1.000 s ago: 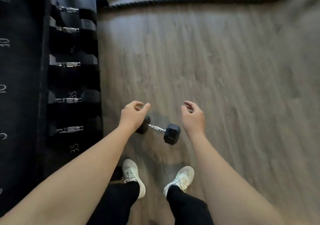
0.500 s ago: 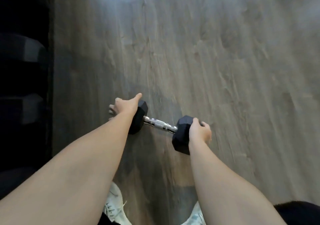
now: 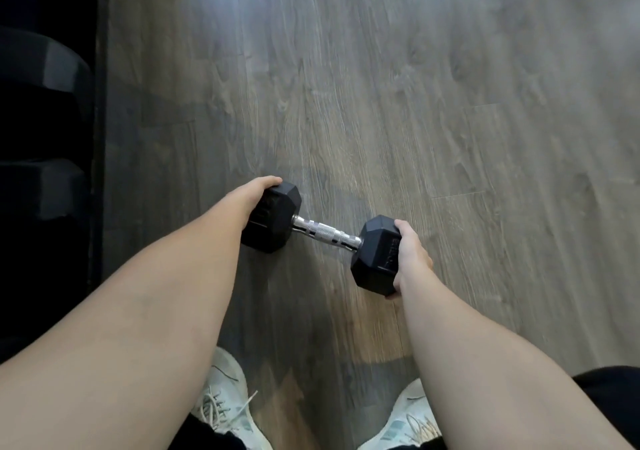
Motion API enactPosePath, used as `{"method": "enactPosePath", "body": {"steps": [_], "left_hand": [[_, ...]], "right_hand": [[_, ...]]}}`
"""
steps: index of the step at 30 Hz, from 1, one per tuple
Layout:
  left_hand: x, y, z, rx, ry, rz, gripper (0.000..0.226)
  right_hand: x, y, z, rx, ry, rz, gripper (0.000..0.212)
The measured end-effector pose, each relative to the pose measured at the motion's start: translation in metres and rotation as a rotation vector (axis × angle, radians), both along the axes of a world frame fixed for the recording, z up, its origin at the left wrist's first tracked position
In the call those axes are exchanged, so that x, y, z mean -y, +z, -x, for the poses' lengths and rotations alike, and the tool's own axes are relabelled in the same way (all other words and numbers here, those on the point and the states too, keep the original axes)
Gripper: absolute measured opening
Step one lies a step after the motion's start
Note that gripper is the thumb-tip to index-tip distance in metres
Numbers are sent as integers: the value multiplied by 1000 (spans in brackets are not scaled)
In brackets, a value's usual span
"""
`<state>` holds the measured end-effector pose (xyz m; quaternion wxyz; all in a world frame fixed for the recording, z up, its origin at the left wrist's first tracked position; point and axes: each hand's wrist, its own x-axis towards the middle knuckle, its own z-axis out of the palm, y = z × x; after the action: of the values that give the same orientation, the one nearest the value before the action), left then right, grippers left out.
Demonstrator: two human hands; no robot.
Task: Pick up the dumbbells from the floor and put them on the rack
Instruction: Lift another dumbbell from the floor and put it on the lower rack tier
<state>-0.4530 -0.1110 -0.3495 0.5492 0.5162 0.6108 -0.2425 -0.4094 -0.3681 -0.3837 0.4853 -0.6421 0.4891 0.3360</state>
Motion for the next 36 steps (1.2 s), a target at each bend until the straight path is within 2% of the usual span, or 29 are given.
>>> {"method": "enactPosePath", "body": {"steps": [2,7,9,21,26,29,32,34,36], "left_hand": [[-1,0,0,9,-68,24,41],[-8,0,5,-6,-152,120,46],[-10,-1,6,0,-168,122,45],[-12,-21,14,125,-69,89,39],[-14,-27,25,157,24,63,48],[-22,-12,45,152,91,34,41],[-35,21,66,145,104,24,52],[-44,55,81,132,125,-18,40],[-55,93,97,134,181,-61,37]], "right_hand": [[7,-3,-2,-1,45,-100,71],[20,-10,-3,-36,159,-193,47],[21,-13,-2,-19,139,-205,47],[20,-22,2,46,101,-216,44],[21,-19,5,63,96,-217,51],[13,-9,10,37,69,-196,59],[0,10,18,5,99,-196,76],[-17,29,22,-2,135,-207,85],[-38,51,27,4,160,-231,85]]}}
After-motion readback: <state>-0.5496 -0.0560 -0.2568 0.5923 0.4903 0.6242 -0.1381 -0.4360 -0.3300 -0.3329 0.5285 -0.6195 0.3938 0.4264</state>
